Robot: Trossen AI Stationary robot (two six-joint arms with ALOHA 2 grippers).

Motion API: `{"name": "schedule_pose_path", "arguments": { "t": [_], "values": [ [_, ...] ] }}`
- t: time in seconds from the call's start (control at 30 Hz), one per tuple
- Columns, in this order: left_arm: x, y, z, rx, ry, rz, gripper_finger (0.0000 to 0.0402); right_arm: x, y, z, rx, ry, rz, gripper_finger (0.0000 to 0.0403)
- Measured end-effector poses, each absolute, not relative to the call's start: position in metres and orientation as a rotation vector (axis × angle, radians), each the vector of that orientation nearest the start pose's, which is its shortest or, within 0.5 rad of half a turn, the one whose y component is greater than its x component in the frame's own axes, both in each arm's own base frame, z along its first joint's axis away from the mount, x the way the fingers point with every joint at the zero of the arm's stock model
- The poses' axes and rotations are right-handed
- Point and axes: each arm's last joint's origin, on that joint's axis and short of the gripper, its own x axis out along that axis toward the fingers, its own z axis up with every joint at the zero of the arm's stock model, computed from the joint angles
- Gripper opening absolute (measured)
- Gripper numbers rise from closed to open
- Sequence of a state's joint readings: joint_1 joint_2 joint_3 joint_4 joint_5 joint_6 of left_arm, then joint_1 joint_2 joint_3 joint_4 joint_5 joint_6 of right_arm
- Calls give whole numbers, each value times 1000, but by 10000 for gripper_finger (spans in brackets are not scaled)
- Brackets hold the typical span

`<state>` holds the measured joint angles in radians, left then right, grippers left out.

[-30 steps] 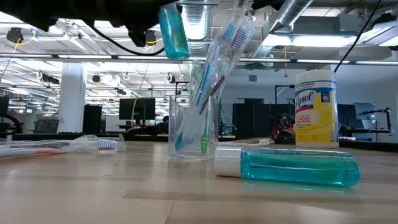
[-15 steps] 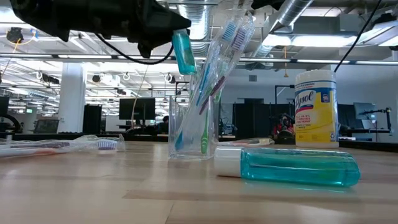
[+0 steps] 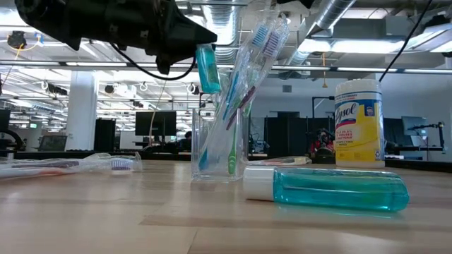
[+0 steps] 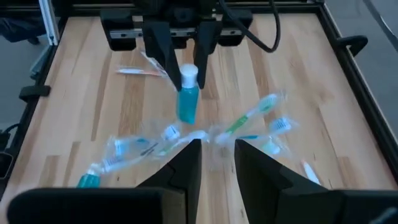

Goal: Pick & Place toothbrushing station
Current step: Put the left blue mouthwash into the transparent organizer

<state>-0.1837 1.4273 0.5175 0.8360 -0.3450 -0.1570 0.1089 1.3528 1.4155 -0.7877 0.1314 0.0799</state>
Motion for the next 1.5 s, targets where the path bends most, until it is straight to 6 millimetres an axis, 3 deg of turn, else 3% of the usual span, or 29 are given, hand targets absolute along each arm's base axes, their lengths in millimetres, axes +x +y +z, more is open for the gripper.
{"name": "schedule_pose_path", "arguments": {
  "t": [0.2,0.57,0.77,0.93,1.13,1.5],
  "values": [
    [272,-40,200,-142,67,182,100,288,27,369,-28,684,-43,87],
    [272,-40,198,-138,84,184,100,314,28,336,-174,813,7,87],
    [272,-40,198,-138,85,184,100,307,28,339,-160,883,0,87],
    [272,-40,198,-145,84,184,100,306,28,353,-118,831,-16,87],
    [273,-40,195,-141,100,185,100,305,28,354,-119,843,-16,87],
    [300,-41,178,-111,165,217,100,301,27,350,-99,899,-27,87]
  ]
}}
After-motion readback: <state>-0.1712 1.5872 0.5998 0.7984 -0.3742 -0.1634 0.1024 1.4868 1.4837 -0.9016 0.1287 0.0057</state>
